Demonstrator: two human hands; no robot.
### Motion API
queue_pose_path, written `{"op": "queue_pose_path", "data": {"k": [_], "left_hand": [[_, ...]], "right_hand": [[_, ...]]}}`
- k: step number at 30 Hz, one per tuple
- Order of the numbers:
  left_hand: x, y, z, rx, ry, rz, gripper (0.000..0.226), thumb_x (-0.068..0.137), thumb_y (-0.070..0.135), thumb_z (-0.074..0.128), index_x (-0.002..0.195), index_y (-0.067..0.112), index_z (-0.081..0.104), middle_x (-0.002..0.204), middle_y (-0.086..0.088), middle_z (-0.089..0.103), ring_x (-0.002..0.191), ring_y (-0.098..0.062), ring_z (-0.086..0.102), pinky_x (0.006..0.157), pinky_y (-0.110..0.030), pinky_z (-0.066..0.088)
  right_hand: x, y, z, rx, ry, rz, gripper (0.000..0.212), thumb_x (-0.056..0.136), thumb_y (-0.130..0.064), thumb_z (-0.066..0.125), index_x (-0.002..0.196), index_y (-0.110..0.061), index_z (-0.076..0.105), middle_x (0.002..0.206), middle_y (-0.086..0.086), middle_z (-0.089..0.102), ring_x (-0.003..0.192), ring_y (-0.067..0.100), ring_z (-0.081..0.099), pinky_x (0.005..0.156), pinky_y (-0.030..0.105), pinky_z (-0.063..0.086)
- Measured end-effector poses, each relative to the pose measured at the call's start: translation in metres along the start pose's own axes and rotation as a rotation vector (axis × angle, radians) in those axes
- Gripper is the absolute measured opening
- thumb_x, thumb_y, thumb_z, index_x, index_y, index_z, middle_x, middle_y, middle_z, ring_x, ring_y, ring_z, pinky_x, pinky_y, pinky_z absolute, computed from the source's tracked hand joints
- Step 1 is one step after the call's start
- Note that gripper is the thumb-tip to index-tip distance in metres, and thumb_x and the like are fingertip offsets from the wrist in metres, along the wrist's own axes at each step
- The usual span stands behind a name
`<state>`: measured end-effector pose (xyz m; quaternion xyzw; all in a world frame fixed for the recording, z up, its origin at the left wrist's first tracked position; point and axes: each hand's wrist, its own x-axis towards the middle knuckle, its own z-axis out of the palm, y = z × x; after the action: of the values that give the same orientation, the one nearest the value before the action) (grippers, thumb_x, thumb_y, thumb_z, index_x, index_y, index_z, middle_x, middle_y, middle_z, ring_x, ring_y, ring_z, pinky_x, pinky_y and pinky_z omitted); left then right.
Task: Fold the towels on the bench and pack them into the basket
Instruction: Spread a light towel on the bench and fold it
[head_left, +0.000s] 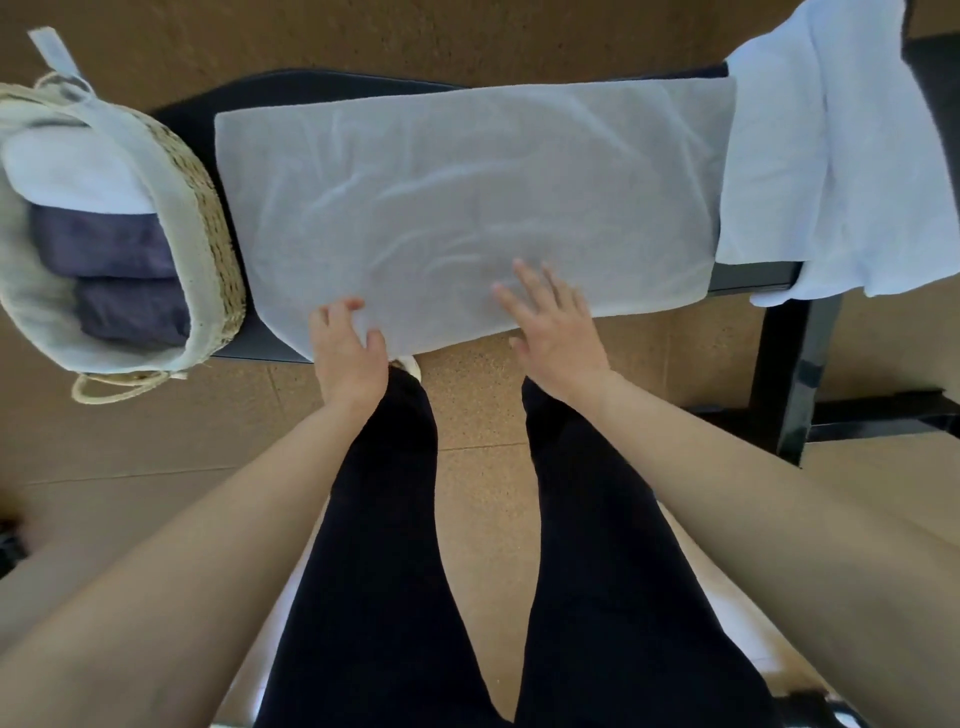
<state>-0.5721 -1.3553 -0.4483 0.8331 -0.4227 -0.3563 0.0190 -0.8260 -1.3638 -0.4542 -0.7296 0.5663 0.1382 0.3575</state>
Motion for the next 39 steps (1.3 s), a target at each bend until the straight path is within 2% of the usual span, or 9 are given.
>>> {"op": "queue_pose_path", "data": {"k": [6, 9, 13, 17, 20, 24, 28, 33, 39], "left_hand": [[0.036, -0.052, -0.036, -0.256, 0.191, -0.566, 0.063, 0.084, 0.018, 0.073, 0.138, 0.014, 0.043, 0.143, -0.013, 0.037, 0.109, -0.029, 0.053, 0.093, -0.034, 0.045], [0.049, -0.061, -0.039, -0.360, 0.105, -0.605, 0.075, 0.080, 0.024, 0.082, 0.141, 0.012, 0.041, 0.133, -0.006, 0.049, 0.103, -0.020, 0.054, 0.095, -0.032, 0.047], [0.058, -0.071, -0.040, -0.553, 0.019, -0.557, 0.048, 0.076, 0.017, 0.080, 0.119, 0.010, 0.059, 0.110, -0.002, 0.065, 0.104, -0.025, 0.068, 0.093, -0.037, 0.056], [0.053, -0.088, -0.044, -0.472, -0.052, -0.549, 0.026, 0.069, 0.043, 0.082, 0.082, 0.025, 0.067, 0.093, 0.004, 0.073, 0.092, -0.020, 0.072, 0.086, -0.040, 0.060], [0.045, -0.102, -0.057, -0.204, -0.029, -0.598, 0.037, 0.076, 0.056, 0.077, 0.082, 0.021, 0.067, 0.081, 0.006, 0.066, 0.084, -0.023, 0.066, 0.080, -0.037, 0.055], [0.036, -0.105, -0.072, -0.065, 0.160, -0.742, 0.020, 0.088, 0.039, 0.069, 0.096, 0.021, 0.070, 0.103, -0.005, 0.072, 0.099, -0.032, 0.068, 0.082, -0.038, 0.053], [0.023, -0.069, -0.045, -0.024, -0.028, -0.297, 0.013, 0.087, 0.035, 0.064, 0.089, 0.021, 0.064, 0.101, -0.001, 0.066, 0.092, -0.023, 0.065, 0.076, -0.033, 0.047], [0.005, 0.017, 0.008, -0.028, -0.270, 0.228, 0.026, 0.091, 0.025, 0.067, 0.117, 0.020, 0.065, 0.117, 0.004, 0.053, 0.118, -0.018, 0.050, 0.091, -0.027, 0.039], [-0.006, 0.109, 0.060, 0.123, -0.416, 0.481, 0.045, 0.092, 0.023, 0.063, 0.136, 0.023, 0.057, 0.144, 0.003, 0.047, 0.133, -0.021, 0.037, 0.096, -0.038, 0.047]], "right_hand": [[0.033, -0.047, 0.030, -0.169, -0.151, 0.013, 0.087, 0.094, -0.048, 0.058, 0.158, -0.045, -0.001, 0.167, 0.000, -0.023, 0.148, 0.047, -0.025, 0.114, 0.077, 0.005], [0.033, -0.049, 0.032, -0.200, -0.153, 0.037, 0.089, 0.093, -0.045, 0.060, 0.158, -0.046, 0.000, 0.167, 0.001, -0.024, 0.148, 0.048, -0.024, 0.113, 0.078, 0.009], [0.034, -0.050, 0.030, -0.218, -0.156, 0.050, 0.090, 0.091, -0.041, 0.065, 0.158, -0.045, 0.005, 0.169, 0.002, -0.017, 0.150, 0.050, -0.017, 0.111, 0.078, 0.016], [0.033, -0.051, 0.030, -0.242, -0.130, 0.044, 0.090, 0.087, -0.037, 0.068, 0.158, -0.042, 0.014, 0.170, 0.005, -0.006, 0.150, 0.052, -0.009, 0.107, 0.078, 0.023], [0.035, -0.050, 0.029, -0.251, -0.135, 0.046, 0.093, 0.084, -0.037, 0.070, 0.158, -0.043, 0.014, 0.170, 0.005, -0.006, 0.150, 0.053, -0.009, 0.106, 0.078, 0.024], [0.036, -0.050, 0.027, -0.229, -0.152, 0.045, 0.092, 0.084, -0.038, 0.067, 0.158, -0.044, 0.012, 0.170, 0.003, -0.009, 0.150, 0.051, -0.011, 0.108, 0.077, 0.022], [0.035, -0.046, 0.014, -0.130, -0.165, 0.035, 0.083, 0.088, -0.042, 0.062, 0.158, -0.043, 0.017, 0.170, -0.002, -0.005, 0.152, 0.044, -0.006, 0.112, 0.070, 0.025], [0.032, -0.003, -0.019, 0.394, 0.147, 0.210, 0.060, 0.094, -0.021, 0.063, 0.151, -0.024, 0.044, 0.164, 0.001, 0.026, 0.149, 0.020, 0.028, 0.110, 0.029, 0.032], [0.032, 0.107, -0.072, 0.423, 0.449, 0.607, 0.042, 0.095, -0.019, 0.059, 0.136, -0.011, 0.056, 0.137, 0.010, 0.051, 0.128, 0.026, 0.049, 0.105, 0.031, 0.037]]}}
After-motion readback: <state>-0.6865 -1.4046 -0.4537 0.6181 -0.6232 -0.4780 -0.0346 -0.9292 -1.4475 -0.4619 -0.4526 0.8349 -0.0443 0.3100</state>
